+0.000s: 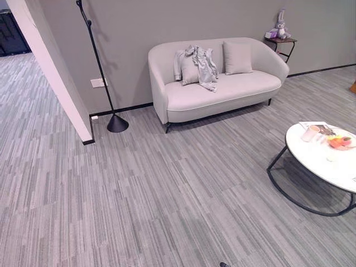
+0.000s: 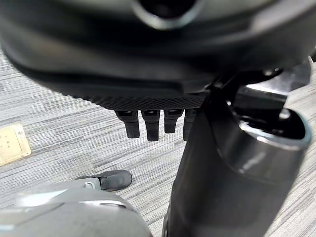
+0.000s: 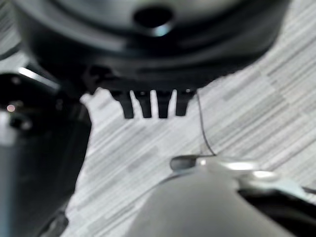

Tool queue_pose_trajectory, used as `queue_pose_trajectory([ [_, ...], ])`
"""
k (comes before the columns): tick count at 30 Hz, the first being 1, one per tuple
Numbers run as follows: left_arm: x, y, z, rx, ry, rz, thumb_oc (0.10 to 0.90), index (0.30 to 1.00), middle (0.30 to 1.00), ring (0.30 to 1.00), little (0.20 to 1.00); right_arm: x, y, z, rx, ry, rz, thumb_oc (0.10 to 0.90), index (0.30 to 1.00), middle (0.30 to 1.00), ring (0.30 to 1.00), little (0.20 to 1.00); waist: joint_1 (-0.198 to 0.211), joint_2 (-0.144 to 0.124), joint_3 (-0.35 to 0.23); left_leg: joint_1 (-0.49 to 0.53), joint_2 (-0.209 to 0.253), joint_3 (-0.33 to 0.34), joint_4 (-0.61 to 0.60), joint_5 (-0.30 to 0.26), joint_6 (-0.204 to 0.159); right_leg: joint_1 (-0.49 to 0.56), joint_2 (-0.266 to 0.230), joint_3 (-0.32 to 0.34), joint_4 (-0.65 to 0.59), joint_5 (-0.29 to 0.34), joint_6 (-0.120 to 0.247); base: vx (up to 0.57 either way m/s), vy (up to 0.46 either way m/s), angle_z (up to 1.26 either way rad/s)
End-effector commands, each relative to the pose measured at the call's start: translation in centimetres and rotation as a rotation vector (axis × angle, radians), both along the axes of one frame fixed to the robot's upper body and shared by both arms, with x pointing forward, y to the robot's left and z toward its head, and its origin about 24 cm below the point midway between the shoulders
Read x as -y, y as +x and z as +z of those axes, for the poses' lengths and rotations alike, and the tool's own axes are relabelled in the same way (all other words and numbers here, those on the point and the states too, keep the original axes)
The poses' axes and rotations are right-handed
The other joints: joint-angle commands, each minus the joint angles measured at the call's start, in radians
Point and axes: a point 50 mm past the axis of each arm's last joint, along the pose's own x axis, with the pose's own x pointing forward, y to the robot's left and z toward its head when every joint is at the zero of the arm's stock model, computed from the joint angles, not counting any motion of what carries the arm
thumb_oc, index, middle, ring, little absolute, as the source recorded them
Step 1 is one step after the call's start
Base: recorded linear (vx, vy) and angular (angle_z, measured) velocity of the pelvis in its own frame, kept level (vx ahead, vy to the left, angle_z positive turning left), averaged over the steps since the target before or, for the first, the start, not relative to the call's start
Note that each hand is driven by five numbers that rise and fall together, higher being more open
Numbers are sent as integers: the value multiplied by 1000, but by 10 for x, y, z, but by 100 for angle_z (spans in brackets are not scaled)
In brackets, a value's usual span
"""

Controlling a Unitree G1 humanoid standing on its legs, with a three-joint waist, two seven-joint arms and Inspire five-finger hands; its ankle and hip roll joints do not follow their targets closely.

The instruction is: Hang the clothes on the sofa on the clothes rack.

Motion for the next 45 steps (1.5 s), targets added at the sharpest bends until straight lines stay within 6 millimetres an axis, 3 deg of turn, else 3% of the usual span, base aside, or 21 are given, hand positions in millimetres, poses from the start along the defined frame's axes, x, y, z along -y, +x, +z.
queue_pose_trajectory([
  [1, 14, 4, -2, -11, -22, -50, 800, 900, 900, 900, 900, -32, 14, -3, 40, 113, 32, 800, 900, 900, 900, 900, -11, -14, 43, 16, -52, -46, 8, -65, 12, -102, -156, -42, 246, 76, 128, -11, 66, 11],
  [3, 14, 6, -2, -12, -31, -58, 800, 900, 900, 900, 900, -28, 16, -2, 68, 130, -43, 800, 900, 900, 900, 900, -14, -4, 60, 39, -46, -50, 8, -76, 11, -181, -198, -69, 345, 116, 134, 140, 8, 24],
  [6, 12, 8, -1, -14, -34, -49, 800, 900, 900, 900, 900, -16, 12, -1, 56, 118, -159, 800, 900, 900, 900, 900, -27, -5, 58, 73, -22, -54, 8, -111, -20, -185, -228, -93, 103, 113, 130, 236, -146, 19],
  [8, 11, 10, -1, -16, -29, -41, 800, 900, 900, 900, 900, -16, 6, -3, 27, 133, -228, 800, 900, 900, 900, 900, -40, -14, 57, 117, -11, -79, 8, -149, -43, -221, -240, -45, -79, 179, 169, 413, -306, -12],
  [15, 10, 2, -2, -37, -22, -64, 800, 900, 900, 900, 900, -11, -11, -4, -32, 122, -208, 800, 900, 900, 900, 900, -41, -18, 16, 214, 65, -119, 8, -205, -99, -208, -318, -62, -129, 262, 210, 404, -308, 22],
  [17, 8, 4, -1, -24, -8, -51, 800, 900, 900, 900, 900, -1, -9, -2, -24, 96, -191, 800, 900, 900, 900, 900, -46, 5, -5, 209, 167, -126, 8, -142, -141, -250, -271, -53, -2, 198, 186, 453, -600, 33],
  [18, 9, 9, 0, 7, 0, -18, 800, 900, 900, 900, 900, 9, -4, 1, 0, 53, -158, 800, 900, 900, 900, 900, -38, 38, -17, 175, 274, -151, 36, 47, -183, -250, -205, -101, 60, 116, 139, 479, -764, 15],
  [19, 6, 12, 1, 22, 5, 17, 800, 900, 900, 900, 900, 11, 0, 1, 16, 44, -153, 800, 900, 900, 900, 900, -34, 38, -18, 148, 298, -155, 79, 107, -186, -235, -188, -112, 56, 95, 121, 410, -683, 33],
  [21, 4, 17, 2, 47, 6, 63, 800, 900, 900, 900, 900, 17, 7, 4, 48, 8, -143, 800, 900, 900, 900, 900, -13, 6, -10, 68, 351, -116, 263, 254, -178, -142, -132, -139, 3, 63, 65, 323, -523, 36],
  [23, 5, 17, 2, 46, 10, 54, 800, 900, 900, 900, 900, 23, 8, 6, 48, -22, -138, 800, 900, 900, 900, 900, 5, -23, 11, 20, 374, -53, 363, 273, -142, -76, -114, -146, -39, 51, 38, 297, -496, 4],
  [24, 6, 17, 2, 49, 6, 55, 800, 900, 900, 900, 900, 28, 9, 7, 46, -42, -133, 800, 900, 900, 900, 900, 19, -37, 23, -19, 340, -44, 406, 225, -123, -48, -113, -138, -61, 47, 35, 395, -522, 7],
  [26, 8, 12, 1, 43, -1, 61, 800, 900, 900, 900, 900, 36, 15, 11, 54, -69, -115, 800, 900, 900, 900, 900, 60, -51, 40, -140, 176, -68, 436, 87, -100, 10, -113, -119, -99, 34, 35, 274, -223, -3],
  [27, 8, 12, 1, 44, 0, 61, 800, 900, 900, 900, 900, 36, 15, 11, 54, -69, -115, 800, 900, 900, 900, 900, 59, -53, 39, -142, 173, -68, 434, 89, -99, 8, -115, -120, -100, 35, 36, 168, -73, -46],
  [29, 6, 5, 0, 24, 5, 78, 800, 900, 900, 900, 900, 34, 18, 11, 69, -61, -105, 800, 900, 900, 900, 900, 78, -53, 43, -182, 71, -63, 340, 18, -78, 35, -109, -111, -115, 26, 44, 250, -78, -47],
  [30, 6, -5, -2, -10, 3, 89, 800, 900, 900, 900, 900, 29, 21, 10, 78, -49, -77, 800, 900, 900, 900, 900, 99, -34, 36, -208, -16, -85, 209, 28, -63, 67, -73, -96, -131, 9, 48, 252, -58, -28],
  [32, 7, -11, -3, -32, -5, 98, 800, 900, 900, 900, 900, 20, 23, 8, 78, -28, -38, 800, 900, 900, 900, 900, 120, -11, 29, -267, -64, -121, 110, 113, -69, 104, -26, -71, -135, -18, 34, 342, -83, -42],
  [37, 5, -23, -5, -66, -4, 147, 800, 900, 900, 900, 900, -5, 23, 3, 62, 19, 78, 800, 900, 900, 900, 900, 171, -3, 32, -350, -83, -100, 55, 190, -81, 198, 13, -4, -95, -117, 4, 413, -45, -81],
  [40, 0, -39, -5, -114, 6, 186, 800, 900, 900, 900, 900, -15, 17, 0, 32, 44, 153, 800, 900, 900, 900, 900, 193, -49, -26, -290, -92, -95, 93, 144, -32, 264, -44, -4, -51, -145, 38, 692, 80, -11],
  [42, -2, -40, -5, -114, 11, 179, 800, 900, 900, 900, 900, -17, 18, 0, 41, 55, 162, 800, 900, 900, 900, 900, 194, -69, -45, -257, -102, -83, 95, 116, -18, 261, -77, -4, -12, -103, 62, 538, 143, -3],
  [43, -5, -30, -3, -90, 29, 145, 800, 900, 900, 900, 900, -19, 30, 3, 88, 52, 174, 800, 900, 900, 900, 900, 196, -86, -60, -210, -120, -65, 85, 71, 11, 190, -124, -11, 175, 20, 122, 553, 209, -24],
  [45, -8, -8, 0, -42, 57, 67, 800, 900, 900, 900, 900, -24, 50, 8, 153, 58, 177, 800, 900, 900, 900, 900, 160, -69, -19, -132, -126, -77, 86, 19, 56, 72, -165, -25, 466, 170, 161, 417, 219, -28],
])
